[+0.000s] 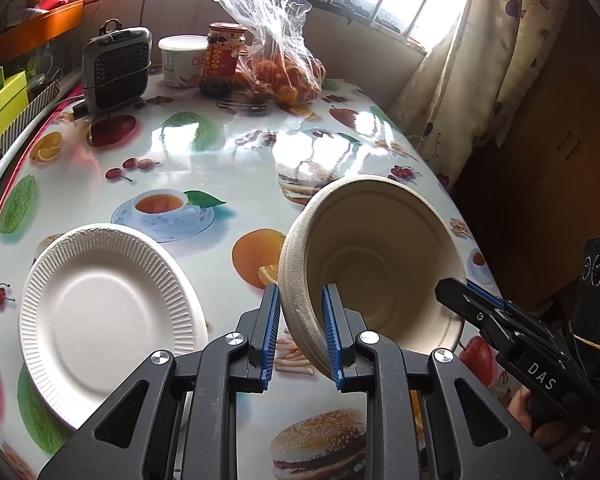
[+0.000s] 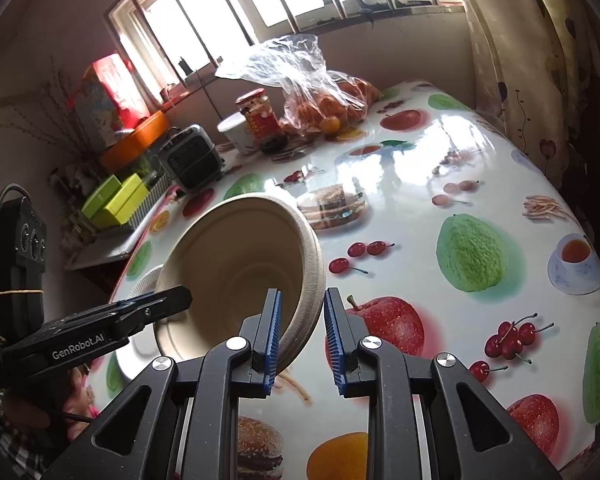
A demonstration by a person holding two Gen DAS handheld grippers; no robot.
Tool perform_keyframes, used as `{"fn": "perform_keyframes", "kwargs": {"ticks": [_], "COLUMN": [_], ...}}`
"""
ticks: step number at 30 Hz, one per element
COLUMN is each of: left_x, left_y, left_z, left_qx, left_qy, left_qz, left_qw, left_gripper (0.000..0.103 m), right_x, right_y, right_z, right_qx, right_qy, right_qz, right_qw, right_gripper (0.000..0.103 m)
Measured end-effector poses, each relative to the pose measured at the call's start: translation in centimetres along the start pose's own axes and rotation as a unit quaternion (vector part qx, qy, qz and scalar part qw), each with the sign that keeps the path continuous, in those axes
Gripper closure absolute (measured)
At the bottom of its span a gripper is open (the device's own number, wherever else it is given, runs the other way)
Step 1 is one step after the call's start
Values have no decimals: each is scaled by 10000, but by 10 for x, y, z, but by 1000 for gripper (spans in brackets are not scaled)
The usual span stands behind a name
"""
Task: Organize plates and bowls
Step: 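Lift the tan bowl stack and carry it over the white plate stack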
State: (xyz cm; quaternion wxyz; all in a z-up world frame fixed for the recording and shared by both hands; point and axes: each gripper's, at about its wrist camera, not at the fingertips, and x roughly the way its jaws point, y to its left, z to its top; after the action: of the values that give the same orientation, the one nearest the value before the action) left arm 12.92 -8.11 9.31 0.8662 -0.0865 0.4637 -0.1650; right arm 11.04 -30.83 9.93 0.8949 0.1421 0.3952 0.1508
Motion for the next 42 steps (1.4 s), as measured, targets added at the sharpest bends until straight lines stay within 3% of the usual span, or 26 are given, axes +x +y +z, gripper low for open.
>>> {"fn": "perform_keyframes", "kwargs": {"ticks": [42], "left_x": [-46], "left_y": [92], "left_z": [-21], "left_qx": [-851], "left_qy": [-356], "left_qz": [699], "left_qw": [9933], "left_gripper": [80], "right_x": [61], "right_y": [90], "right_z": [-2], "right_qx": [-753], "right_qy": [542], "right_qz": [715], "right_qw": [9931], "right_gripper": [82]}}
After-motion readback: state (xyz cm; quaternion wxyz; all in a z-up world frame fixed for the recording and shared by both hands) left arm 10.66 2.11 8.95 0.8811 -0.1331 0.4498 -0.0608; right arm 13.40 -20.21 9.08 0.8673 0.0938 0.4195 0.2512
